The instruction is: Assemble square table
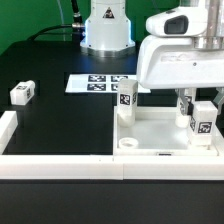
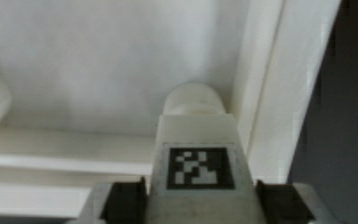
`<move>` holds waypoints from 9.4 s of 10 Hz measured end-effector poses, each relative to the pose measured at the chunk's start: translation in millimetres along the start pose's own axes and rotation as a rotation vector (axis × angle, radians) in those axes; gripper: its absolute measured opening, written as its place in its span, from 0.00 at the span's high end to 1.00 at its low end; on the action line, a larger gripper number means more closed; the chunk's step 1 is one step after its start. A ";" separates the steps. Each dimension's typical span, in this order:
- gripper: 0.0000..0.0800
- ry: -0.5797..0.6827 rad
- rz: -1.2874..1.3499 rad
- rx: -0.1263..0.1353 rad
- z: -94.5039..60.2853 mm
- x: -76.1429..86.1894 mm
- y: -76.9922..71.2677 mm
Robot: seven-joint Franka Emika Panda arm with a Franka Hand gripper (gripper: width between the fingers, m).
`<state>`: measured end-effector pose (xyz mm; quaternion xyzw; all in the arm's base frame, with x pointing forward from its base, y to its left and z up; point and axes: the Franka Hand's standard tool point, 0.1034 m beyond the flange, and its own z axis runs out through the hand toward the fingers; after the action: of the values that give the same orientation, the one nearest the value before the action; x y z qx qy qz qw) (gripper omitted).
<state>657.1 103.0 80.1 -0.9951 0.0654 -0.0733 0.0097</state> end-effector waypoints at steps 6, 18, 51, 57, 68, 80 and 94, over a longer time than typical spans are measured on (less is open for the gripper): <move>0.64 -0.015 0.607 0.024 0.1 -1.0 -2.4; 0.20 -0.010 0.438 0.021 0.3 -2.4 -6.8; 0.21 -0.004 0.481 0.007 2.5 -3.6 -7.6; 0.19 0.015 -0.111 0.002 1.6 -0.5 -6.4; 0.64 0.012 -0.570 -0.030 1.7 1.1 -0.7; 0.64 -0.009 0.654 0.020 5.0 -1.6 -4.0; 0.19 -0.002 -0.012 0.009 1.9 -0.8 -9.6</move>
Offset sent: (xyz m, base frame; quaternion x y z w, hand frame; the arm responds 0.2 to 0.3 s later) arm -0.0047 0.0053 -0.0100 -0.0021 -0.0129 0.2501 0.9681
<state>657.8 112.7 78.4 -0.9955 0.0592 -0.0727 0.0140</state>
